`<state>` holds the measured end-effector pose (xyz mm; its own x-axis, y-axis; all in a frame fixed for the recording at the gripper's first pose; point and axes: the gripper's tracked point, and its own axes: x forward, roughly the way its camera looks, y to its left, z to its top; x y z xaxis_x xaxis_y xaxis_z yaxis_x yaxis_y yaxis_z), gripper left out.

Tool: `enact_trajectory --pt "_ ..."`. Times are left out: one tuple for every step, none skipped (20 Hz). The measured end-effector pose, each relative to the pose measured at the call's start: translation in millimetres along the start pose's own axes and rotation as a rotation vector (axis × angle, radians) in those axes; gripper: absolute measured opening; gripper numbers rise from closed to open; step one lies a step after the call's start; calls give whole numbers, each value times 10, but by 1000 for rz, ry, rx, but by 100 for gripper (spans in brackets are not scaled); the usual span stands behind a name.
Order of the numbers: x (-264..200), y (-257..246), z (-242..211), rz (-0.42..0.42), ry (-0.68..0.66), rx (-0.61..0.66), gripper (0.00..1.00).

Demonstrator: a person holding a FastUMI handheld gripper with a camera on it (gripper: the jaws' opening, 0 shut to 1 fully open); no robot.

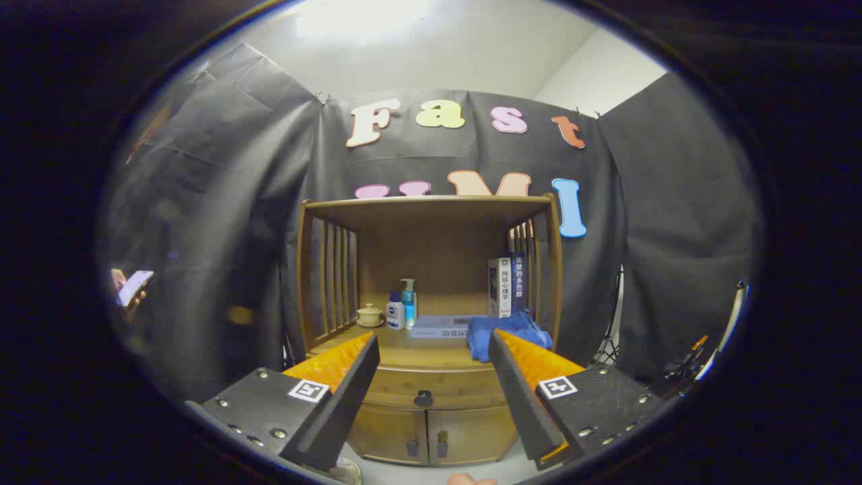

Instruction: Pull open the drawer, take out the items inside it, and place them on the countertop above the cabinet.

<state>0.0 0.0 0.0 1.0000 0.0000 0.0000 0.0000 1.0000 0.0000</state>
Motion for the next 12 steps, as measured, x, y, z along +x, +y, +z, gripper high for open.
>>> enact_trajectory --pt "-2 -6 -5 -1 1 -1 98" --pt "10 -6 -22 -1 3 -3 98" --pt "18 -10 -37 -3 7 -7 98" --pt "9 -9 -57 -3 11 -13 97" --pt "3 -8 -64 -1 14 -17 97" --pt "9 -3 -77 0 18 -21 98" --pt "3 7 -91 1 23 -24 98" --pt "-3 7 -109 1 26 -26 98" --pt "-6 8 -102 1 28 -27 98" --pt "-4 6 -97 1 27 -26 98" --pt "-12 8 -95 1 27 -25 98" --pt "-16 2 -103 0 26 -23 98"
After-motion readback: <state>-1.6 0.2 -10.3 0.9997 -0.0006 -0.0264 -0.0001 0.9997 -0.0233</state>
